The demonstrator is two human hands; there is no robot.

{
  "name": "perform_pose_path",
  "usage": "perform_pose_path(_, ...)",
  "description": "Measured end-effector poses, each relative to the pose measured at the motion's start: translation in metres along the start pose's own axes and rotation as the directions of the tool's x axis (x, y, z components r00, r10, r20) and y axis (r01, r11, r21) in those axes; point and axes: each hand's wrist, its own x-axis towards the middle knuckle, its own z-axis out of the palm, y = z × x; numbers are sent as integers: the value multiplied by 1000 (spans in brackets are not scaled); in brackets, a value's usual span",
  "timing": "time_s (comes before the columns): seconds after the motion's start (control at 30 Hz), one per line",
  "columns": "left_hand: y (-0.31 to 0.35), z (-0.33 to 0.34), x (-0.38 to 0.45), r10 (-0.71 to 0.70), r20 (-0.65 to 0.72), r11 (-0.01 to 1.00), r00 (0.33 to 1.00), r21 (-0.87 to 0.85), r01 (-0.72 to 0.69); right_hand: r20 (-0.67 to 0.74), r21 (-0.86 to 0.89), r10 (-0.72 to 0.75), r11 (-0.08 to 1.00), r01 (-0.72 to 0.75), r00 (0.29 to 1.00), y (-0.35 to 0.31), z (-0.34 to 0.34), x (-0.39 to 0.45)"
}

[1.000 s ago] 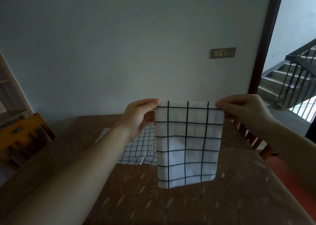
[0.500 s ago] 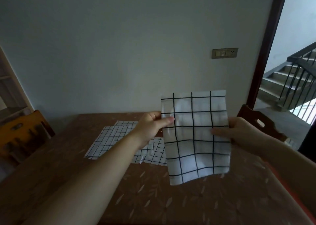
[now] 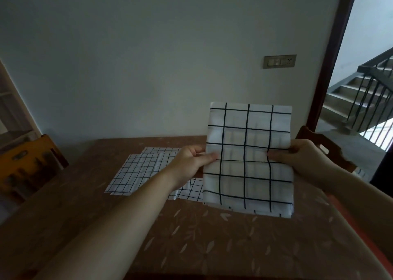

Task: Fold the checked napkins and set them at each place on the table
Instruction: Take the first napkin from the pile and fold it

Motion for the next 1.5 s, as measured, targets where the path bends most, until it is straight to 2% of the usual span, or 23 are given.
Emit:
perform_pose_path(0.1,0,-4,0,4,-15,994,1000,-107,-6,109,37,40,998,-44,993,2,-3,-3)
perform_pose_path(0.17,1,-5,-1,-1,-5,987,1000,-162,0,89,37,28,999,-32,996,0,-4,-4)
perform_pose_path(0.23,2,-4,-1,0,6,980,1000,-197,1,51,114,32,993,-37,998,1,-4,-3)
perform_pose_path(0.33,6,-2,-5,8,31,976,999,-216,-1,52,280,-2,960,-12,999,-3,-4,-7)
perform_pose_path(0.47,10,-4,-6,-3,37,981,999,-192,10,102,336,-20,942,-16,995,-4,-6,-7)
perform_pose_path(0.6,13,-4,-8,-5,41,981,999,-195,13,168,322,73,938,-125,983,3,-3,-3)
perform_pose_path(0.77,13,-2,-12,-58,4,969,998,-240,57,177,393,103,905,-166,979,0,4,-5)
perform_pose_path(0.87,12,2,-19,-165,90,967,982,-183,179,152,414,114,894,-168,982,-1,8,-7)
perform_pose_path(0.97,15,2,-23,-196,35,971,980,-135,199,136,396,96,907,-143,986,1,11,-8)
perform_pose_path(1.1,17,-3,-25,-218,-32,971,975,-108,214,34,360,123,924,-127,992,0,18,-10)
perform_pose_path(1.33,13,-1,-26,-302,56,932,952,-194,307,-133,304,147,947,-101,980,-7,24,-12)
perform_pose_path(1.43,17,-1,-27,-255,87,961,963,-89,262,-200,233,114,970,-66,973,-2,23,-10)
perform_pose_path(1.5,18,-1,-26,-203,30,978,979,53,201,-212,177,100,982,-62,972,4,21,-10)
